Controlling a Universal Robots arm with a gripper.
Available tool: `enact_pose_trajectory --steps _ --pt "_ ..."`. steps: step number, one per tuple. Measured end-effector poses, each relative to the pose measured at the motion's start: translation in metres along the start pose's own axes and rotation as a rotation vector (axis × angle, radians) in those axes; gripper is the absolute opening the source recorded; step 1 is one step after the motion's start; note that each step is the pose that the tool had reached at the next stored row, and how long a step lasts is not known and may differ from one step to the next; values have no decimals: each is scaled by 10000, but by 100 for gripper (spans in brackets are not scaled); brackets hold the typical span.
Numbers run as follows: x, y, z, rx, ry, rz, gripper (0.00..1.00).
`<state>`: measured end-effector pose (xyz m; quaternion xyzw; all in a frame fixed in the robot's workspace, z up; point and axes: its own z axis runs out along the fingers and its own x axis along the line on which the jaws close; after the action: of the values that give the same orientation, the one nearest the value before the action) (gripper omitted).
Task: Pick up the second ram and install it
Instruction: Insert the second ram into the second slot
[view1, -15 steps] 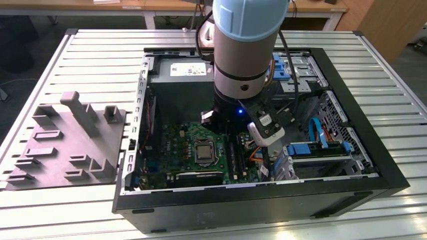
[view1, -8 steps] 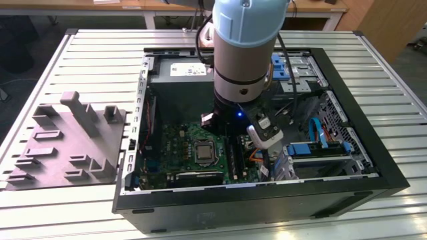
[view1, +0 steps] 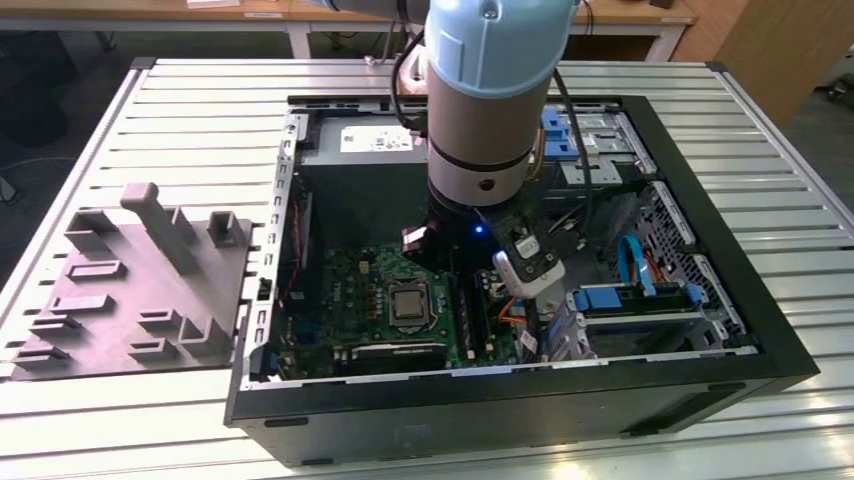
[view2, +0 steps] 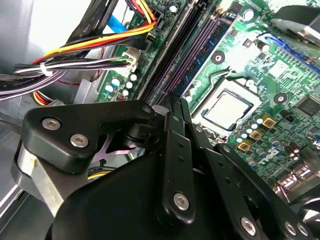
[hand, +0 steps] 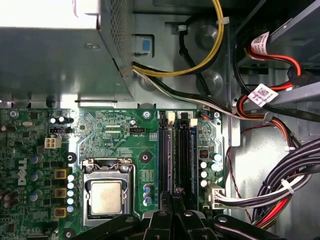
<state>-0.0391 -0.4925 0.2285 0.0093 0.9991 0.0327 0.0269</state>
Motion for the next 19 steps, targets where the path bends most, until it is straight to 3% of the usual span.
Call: enact_pose_trajectory --steps 19 --pt "1 24 43 9 -12 195 12"
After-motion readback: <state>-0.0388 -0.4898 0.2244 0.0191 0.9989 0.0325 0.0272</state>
